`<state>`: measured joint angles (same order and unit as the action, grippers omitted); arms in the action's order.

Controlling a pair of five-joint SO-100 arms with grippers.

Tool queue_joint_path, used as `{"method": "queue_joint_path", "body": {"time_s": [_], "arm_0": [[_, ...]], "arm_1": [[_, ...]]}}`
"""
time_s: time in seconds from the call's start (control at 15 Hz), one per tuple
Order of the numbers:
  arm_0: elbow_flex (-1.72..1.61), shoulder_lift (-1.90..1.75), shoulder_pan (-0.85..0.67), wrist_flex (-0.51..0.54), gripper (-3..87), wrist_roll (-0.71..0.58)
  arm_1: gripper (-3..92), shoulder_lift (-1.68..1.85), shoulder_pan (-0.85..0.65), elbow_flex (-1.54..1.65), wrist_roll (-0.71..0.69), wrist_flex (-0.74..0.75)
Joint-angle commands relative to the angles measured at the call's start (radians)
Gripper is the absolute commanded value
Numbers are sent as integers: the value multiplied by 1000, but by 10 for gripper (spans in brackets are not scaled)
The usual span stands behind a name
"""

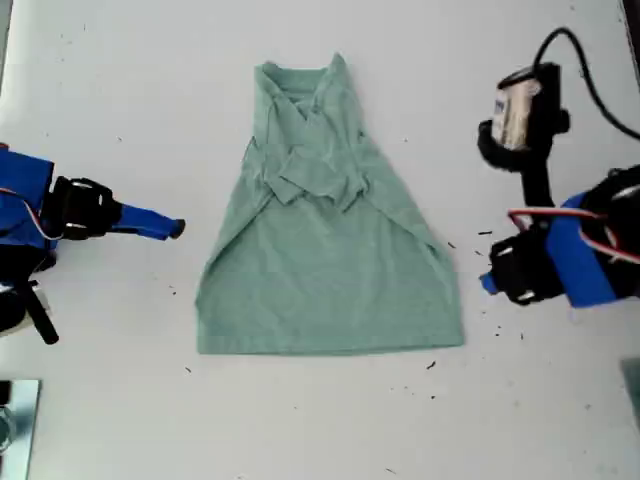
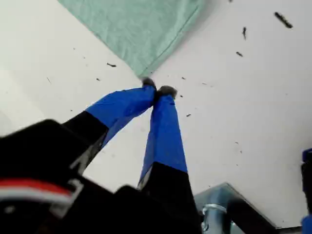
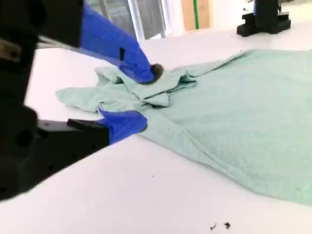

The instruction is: Fold t shirt

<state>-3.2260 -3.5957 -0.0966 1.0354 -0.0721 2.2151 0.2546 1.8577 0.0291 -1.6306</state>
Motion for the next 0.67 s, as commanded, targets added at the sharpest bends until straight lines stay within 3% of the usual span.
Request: {"method": "queue_joint_path", "body": {"time_s": [0.0,0.2,0.6], "arm_0": [[-11,-9,21,2,121,-3],[-11,-9,12,-2,121,-51],[-3,-9,21,2,121,-49]], "arm_1": [[214,-54,84,-97,98,-37],[302,-92,118,3,132,63],[283,-344,69,250,80,436]]}}
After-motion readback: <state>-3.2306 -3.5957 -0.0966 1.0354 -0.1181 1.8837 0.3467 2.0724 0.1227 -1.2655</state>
